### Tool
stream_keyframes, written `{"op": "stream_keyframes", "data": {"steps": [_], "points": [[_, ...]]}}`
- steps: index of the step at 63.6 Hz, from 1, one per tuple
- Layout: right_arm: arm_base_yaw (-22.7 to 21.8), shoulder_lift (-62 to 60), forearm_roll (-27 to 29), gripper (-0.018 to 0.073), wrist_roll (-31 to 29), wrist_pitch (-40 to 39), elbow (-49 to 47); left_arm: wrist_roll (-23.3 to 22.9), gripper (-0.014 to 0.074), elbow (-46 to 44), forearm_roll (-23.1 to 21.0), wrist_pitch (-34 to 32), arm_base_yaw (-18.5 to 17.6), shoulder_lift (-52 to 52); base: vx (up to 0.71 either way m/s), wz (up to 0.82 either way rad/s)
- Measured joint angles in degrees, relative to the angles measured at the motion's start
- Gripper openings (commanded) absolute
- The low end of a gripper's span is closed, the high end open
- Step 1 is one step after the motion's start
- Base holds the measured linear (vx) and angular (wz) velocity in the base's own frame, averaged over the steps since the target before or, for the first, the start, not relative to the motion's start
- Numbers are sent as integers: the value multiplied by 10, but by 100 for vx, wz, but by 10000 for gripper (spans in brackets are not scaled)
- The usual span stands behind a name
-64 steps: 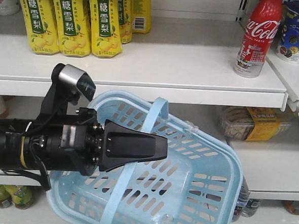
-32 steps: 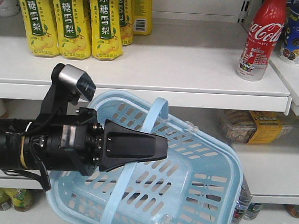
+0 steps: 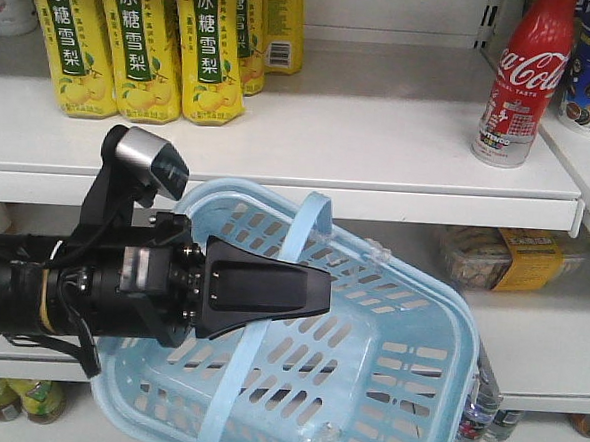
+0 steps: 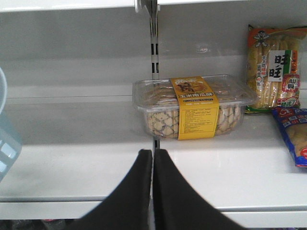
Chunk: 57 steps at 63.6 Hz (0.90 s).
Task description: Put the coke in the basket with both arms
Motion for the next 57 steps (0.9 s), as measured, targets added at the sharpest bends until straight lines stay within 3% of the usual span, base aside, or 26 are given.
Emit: {"op": "stream_keyframes", "data": {"steps": [57], "points": [[0, 0, 0, -5, 0, 0, 0, 0, -6, 2, 0, 0, 0, 0, 2, 0]]}}
